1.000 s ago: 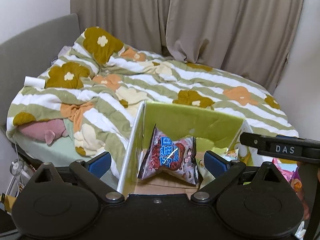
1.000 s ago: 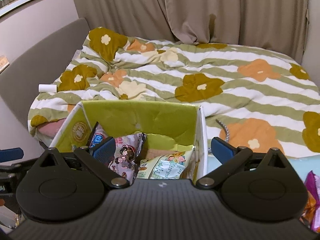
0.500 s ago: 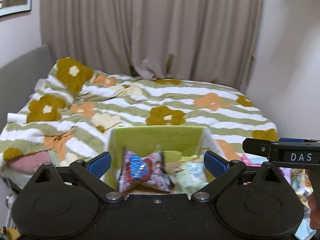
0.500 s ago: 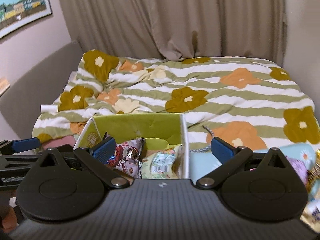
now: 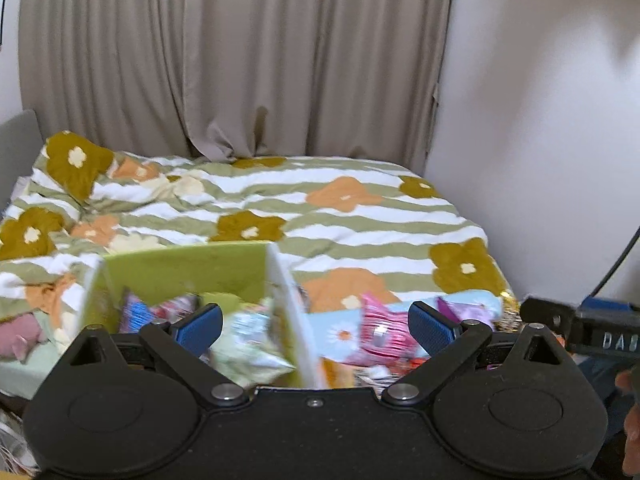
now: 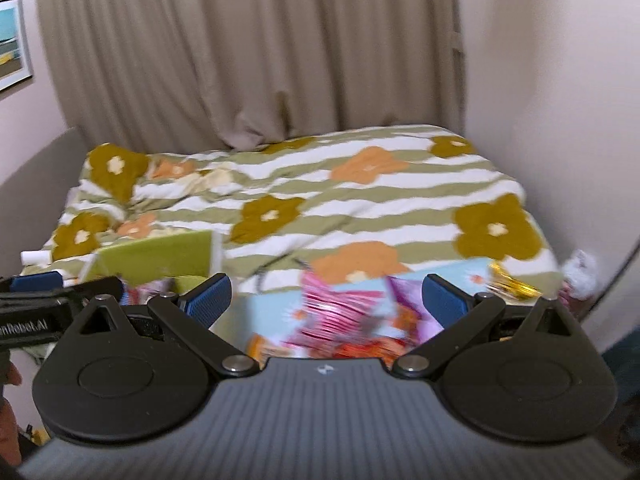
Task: Organize snacks
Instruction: 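Move both tools back over the snack pile, then grasp the red snack bag with the left tool while the right tool grasps the orange fries bag, then carry both bags into the box and open both tools, then grasp the white printed bag with the left tool while the right tool grasps the silver bag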
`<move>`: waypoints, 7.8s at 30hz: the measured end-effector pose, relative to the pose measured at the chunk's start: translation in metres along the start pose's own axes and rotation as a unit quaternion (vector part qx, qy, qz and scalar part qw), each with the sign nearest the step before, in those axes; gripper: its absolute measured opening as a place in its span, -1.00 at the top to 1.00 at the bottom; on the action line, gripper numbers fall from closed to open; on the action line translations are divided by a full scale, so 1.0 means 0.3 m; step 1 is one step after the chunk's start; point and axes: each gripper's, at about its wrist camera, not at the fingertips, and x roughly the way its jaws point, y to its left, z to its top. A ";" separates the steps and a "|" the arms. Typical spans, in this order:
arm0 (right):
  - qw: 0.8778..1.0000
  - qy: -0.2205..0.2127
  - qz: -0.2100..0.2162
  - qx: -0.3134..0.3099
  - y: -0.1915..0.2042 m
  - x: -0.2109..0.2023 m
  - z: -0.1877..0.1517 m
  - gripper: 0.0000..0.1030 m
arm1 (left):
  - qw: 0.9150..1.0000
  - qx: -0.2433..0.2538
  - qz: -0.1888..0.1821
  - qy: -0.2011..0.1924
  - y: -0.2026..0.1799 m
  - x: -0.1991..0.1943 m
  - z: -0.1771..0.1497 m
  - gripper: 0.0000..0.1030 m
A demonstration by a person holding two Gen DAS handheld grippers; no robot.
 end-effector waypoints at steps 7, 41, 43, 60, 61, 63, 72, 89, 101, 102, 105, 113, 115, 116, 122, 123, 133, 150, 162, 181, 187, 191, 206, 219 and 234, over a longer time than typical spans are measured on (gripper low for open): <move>0.998 0.037 -0.025 0.049 -0.298 -0.014 -0.085 -1.00 | 0.999 0.000 -0.024 0.047 -0.218 0.119 -0.032 -0.96; 0.989 0.106 -0.018 0.098 -0.630 0.310 -0.233 -1.00 | 0.975 0.024 0.030 0.220 -0.536 0.713 -0.255 -0.36; 0.990 0.106 -0.017 0.096 -0.635 0.322 -0.234 -1.00 | 0.975 0.020 0.028 0.219 -0.532 0.708 -0.257 -0.33; 0.980 0.128 0.026 0.148 -0.714 0.423 -0.196 -1.00 | 0.983 -0.014 0.039 0.181 -0.511 0.608 -0.232 -0.14; 0.979 0.130 0.027 0.155 -0.725 0.428 -0.194 -1.00 | 0.983 -0.015 0.040 0.178 -0.511 0.603 -0.229 -0.14; 0.977 0.133 0.026 0.162 -0.742 0.444 -0.187 -1.00 | 0.984 -0.017 0.040 0.174 -0.507 0.596 -0.223 -0.14; 0.970 0.154 0.045 0.183 -0.776 0.531 -0.184 -0.44 | 0.987 -0.020 0.034 0.155 -0.512 0.556 -0.201 -0.14; 0.988 0.076 0.080 0.104 -0.673 0.305 -0.031 -0.32 | 0.997 -0.049 0.030 0.055 -0.458 0.282 -0.053 -0.14; 0.976 0.045 0.209 0.049 -0.283 0.162 0.092 -0.32 | 0.993 -0.073 0.092 -0.022 -0.114 -0.009 0.002 -0.14; 0.973 0.049 0.219 0.050 -0.238 0.158 0.093 -0.32 | 0.992 -0.074 0.098 -0.021 -0.074 -0.022 0.000 -0.14; 0.969 0.057 0.238 0.041 -0.092 0.157 0.088 -0.32 | 0.990 -0.079 0.117 -0.017 0.045 -0.049 -0.008 -0.14; 0.967 0.086 0.242 0.010 0.249 0.235 0.036 -0.32 | 0.989 -0.061 0.132 0.019 0.324 -0.002 -0.061 -0.15; 0.969 0.092 0.230 -0.005 0.317 0.255 0.009 -0.32 | 0.990 -0.049 0.126 0.028 0.371 0.031 -0.078 -0.15; 0.970 0.095 0.223 -0.012 0.348 0.260 -0.007 -0.32 | 0.991 -0.046 0.122 0.033 0.392 0.048 -0.087 -0.15; 0.976 0.114 0.183 -0.023 0.457 0.305 -0.089 -0.32 | 0.993 -0.052 0.083 0.064 0.479 0.138 -0.135 -0.88; 0.977 0.116 0.177 -0.024 0.468 0.308 -0.098 -0.32 | 0.993 -0.054 0.083 0.063 0.485 0.140 -0.142 -0.93; 0.976 0.139 0.164 -0.039 0.499 0.353 -0.105 -0.33 | 0.989 -0.105 0.085 0.055 0.547 0.057 -0.171 -0.94; 0.964 0.163 0.194 -0.082 0.550 0.400 -0.150 -1.00 | 0.982 -0.123 0.138 0.046 0.558 -0.006 -0.175 -0.95; 0.969 0.120 0.198 -0.088 0.526 0.350 -0.149 -1.00 | 0.986 -0.107 0.121 0.047 0.542 -0.019 -0.164 -0.95; 0.990 0.076 0.121 -0.015 0.314 0.085 -0.115 -1.00 | 0.999 -0.025 0.018 0.039 0.316 -0.064 -0.143 -0.95; 0.994 0.063 0.092 0.021 0.115 0.013 -0.114 -1.00 | 0.999 -0.016 0.016 0.042 0.164 -0.086 -0.190 -0.95; 0.993 0.068 0.091 0.023 -0.006 -0.007 -0.132 -1.00 | 0.998 -0.030 0.027 0.054 0.052 -0.078 -0.237 -0.95; 0.976 0.165 0.126 0.065 -0.314 0.114 -0.335 -1.00 | 0.990 -0.081 0.041 0.106 -0.145 0.087 -0.468 -0.94; 0.962 0.214 0.142 0.091 -0.352 0.288 -0.469 -1.00 | 0.973 -0.177 -0.005 0.147 -0.107 0.284 -0.587 -0.74; 0.959 0.224 0.152 0.088 -0.341 0.345 -0.512 -1.00 | 0.971 -0.190 -0.008 0.148 -0.107 0.264 -0.625 -0.18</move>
